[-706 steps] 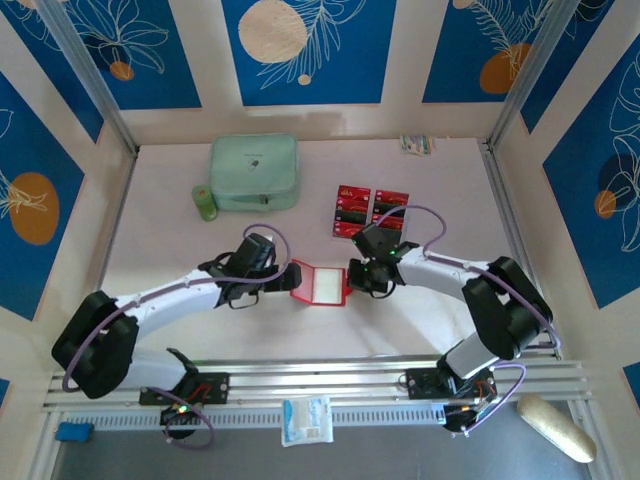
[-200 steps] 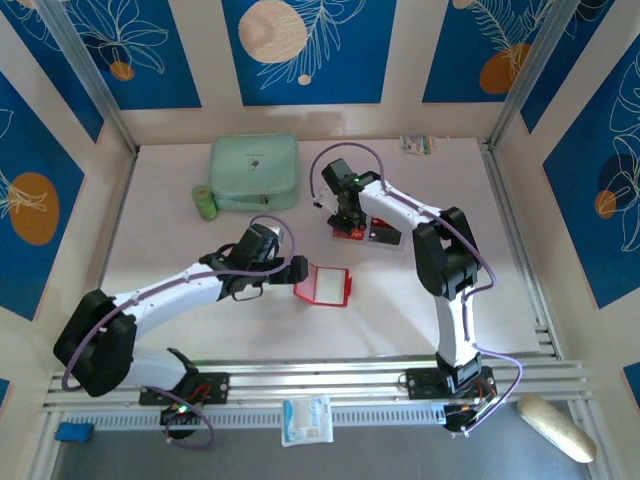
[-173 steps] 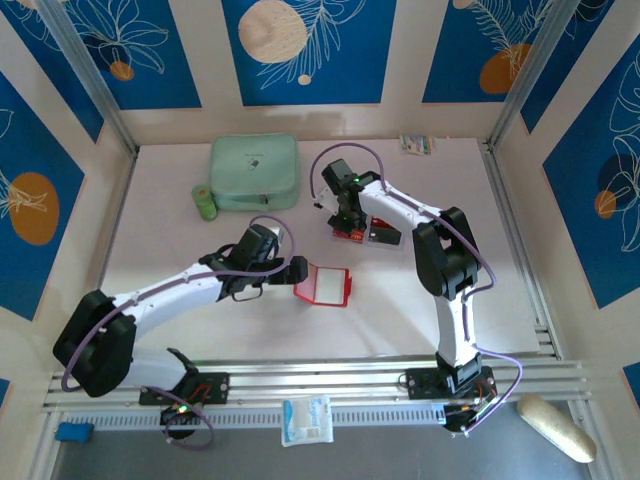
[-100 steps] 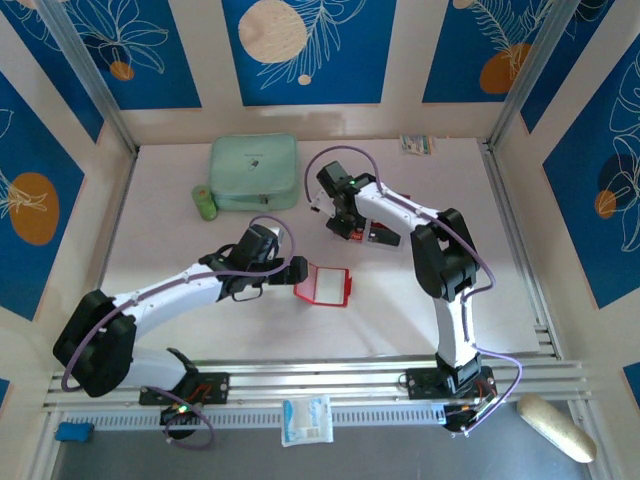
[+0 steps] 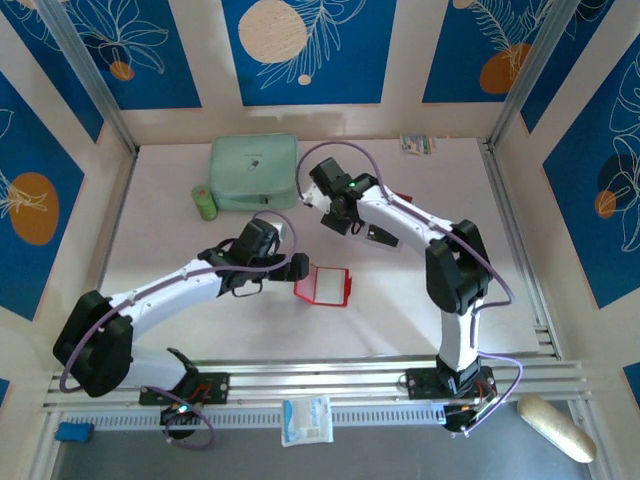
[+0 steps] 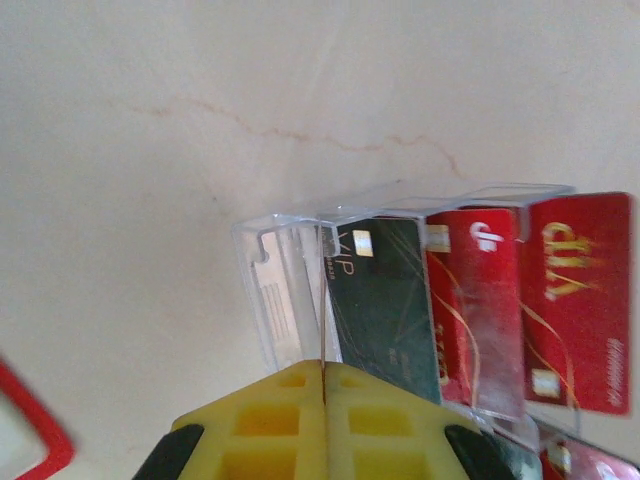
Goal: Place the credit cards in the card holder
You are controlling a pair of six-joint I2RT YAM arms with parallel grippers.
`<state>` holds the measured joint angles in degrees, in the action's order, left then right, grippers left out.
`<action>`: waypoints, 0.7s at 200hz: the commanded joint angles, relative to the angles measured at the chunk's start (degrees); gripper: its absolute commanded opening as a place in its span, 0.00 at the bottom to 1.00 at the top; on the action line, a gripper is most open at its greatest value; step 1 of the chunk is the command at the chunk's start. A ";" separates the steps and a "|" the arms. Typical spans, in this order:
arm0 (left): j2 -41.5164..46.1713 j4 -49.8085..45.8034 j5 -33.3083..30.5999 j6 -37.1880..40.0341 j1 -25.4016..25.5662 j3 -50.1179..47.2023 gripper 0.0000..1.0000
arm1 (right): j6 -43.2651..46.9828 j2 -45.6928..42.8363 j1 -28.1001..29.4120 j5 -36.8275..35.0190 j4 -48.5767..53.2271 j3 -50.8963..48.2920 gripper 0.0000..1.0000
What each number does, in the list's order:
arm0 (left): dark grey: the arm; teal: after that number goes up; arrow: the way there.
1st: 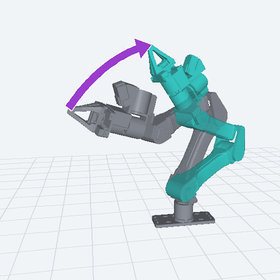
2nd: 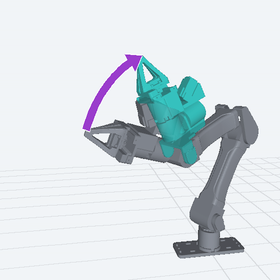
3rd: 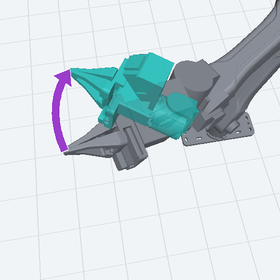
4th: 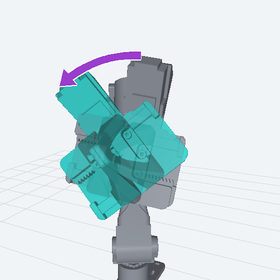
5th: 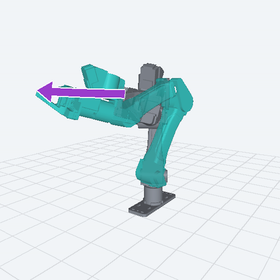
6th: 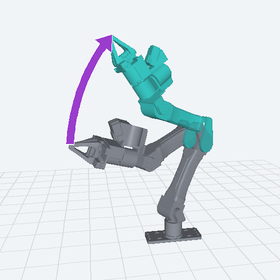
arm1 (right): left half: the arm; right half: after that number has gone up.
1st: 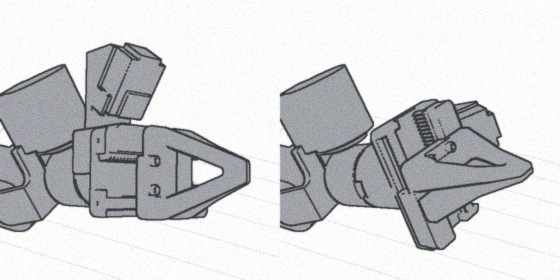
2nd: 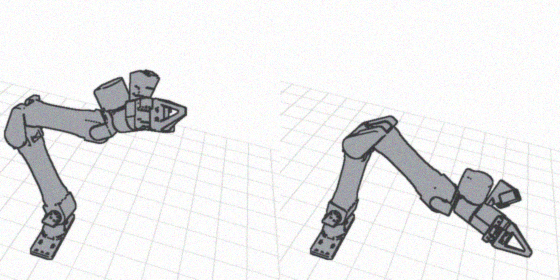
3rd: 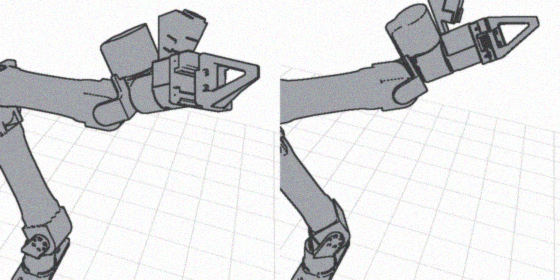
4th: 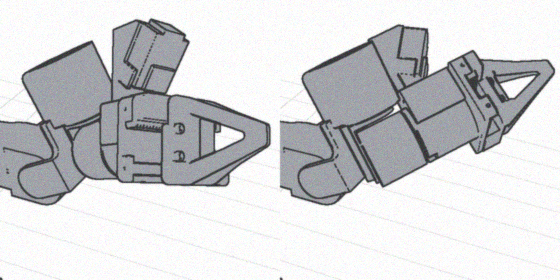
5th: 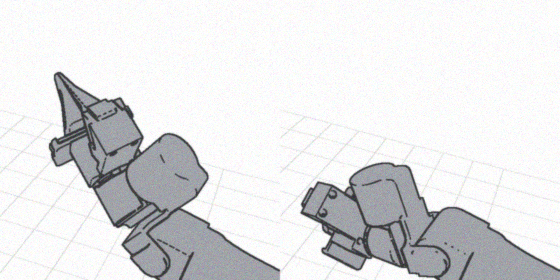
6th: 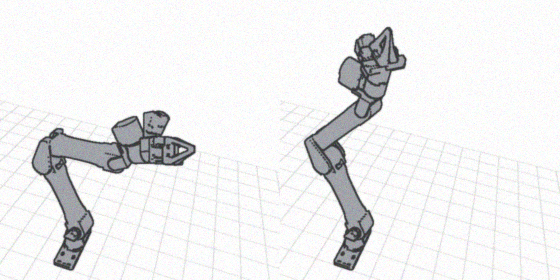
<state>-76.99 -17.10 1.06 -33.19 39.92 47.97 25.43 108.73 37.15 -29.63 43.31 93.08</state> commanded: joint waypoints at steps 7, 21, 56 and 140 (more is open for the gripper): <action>-1.24 -4.23 -0.62 4.39 0.57 3.91 1.00 | -9.22 -5.23 -1.19 7.67 3.29 4.05 0.00; -2.47 -6.01 -1.88 5.87 0.92 5.58 1.00 | -14.78 -7.31 -2.35 11.54 4.25 3.98 0.00; -6.13 -10.13 -6.27 9.22 3.08 9.20 1.00 | -31.65 -15.80 -6.11 26.90 -0.44 -5.52 0.00; -13.23 -15.12 -15.78 10.61 6.48 10.28 1.00 | -69.98 -35.10 -6.45 47.11 -42.77 -48.98 0.00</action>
<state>-89.06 -29.04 -10.26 -23.42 45.82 57.82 -31.05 76.75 28.64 13.82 15.03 50.11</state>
